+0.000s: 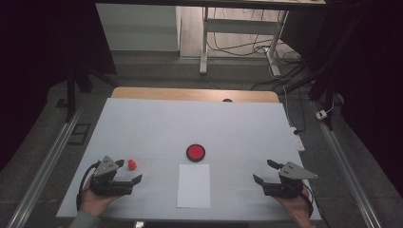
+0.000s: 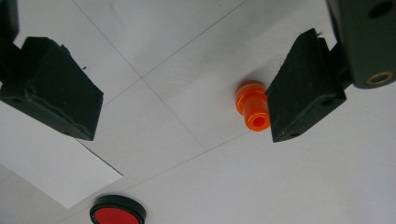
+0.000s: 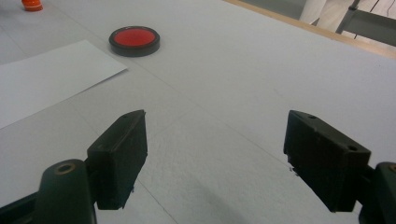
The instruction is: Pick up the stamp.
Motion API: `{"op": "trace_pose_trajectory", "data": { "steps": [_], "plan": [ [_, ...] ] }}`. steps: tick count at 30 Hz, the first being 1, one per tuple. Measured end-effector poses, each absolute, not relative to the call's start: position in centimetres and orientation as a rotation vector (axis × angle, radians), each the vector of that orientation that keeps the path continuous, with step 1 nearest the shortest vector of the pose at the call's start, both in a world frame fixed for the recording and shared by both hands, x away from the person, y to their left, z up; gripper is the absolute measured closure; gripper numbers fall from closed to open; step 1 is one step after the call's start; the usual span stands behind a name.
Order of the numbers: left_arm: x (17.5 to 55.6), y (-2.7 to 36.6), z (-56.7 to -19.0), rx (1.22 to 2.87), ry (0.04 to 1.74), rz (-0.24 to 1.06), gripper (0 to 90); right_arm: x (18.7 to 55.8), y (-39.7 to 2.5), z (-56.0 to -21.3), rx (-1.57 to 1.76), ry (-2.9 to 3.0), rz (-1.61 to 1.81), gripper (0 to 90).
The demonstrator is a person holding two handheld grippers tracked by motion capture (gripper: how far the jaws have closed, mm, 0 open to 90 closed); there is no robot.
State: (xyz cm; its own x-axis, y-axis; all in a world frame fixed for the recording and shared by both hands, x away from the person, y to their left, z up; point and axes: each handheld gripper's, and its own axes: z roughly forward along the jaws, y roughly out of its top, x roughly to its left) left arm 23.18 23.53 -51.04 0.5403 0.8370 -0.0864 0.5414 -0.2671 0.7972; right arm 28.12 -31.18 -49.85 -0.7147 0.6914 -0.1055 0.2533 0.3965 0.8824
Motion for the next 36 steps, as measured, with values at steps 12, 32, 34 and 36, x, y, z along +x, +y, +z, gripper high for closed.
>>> {"op": "trace_pose_trajectory", "data": {
  "steps": [12, 32, 34, 36],
  "plan": [
    [23.4, 23.6, -51.4, 1.966, 1.117, 0.451, 10.8, 28.5, -31.2, -50.1, 0.834, 2.201, 1.273, 22.9],
    [23.7, 23.1, -50.2, 1.966, 1.108, 0.482, 12.0, 28.9, -31.0, -49.7, 0.835, 2.200, 1.280, 24.3],
    [24.0, 22.9, -50.0, 1.975, 1.103, 0.484, 12.3, 28.9, -30.9, -49.7, 0.835, 2.206, 1.278, 24.3],
    [24.3, 22.8, -49.7, 1.971, 1.105, 0.486, 12.6, 28.9, -30.8, -49.7, 0.837, 2.208, 1.283, 24.4]
  ]
}}
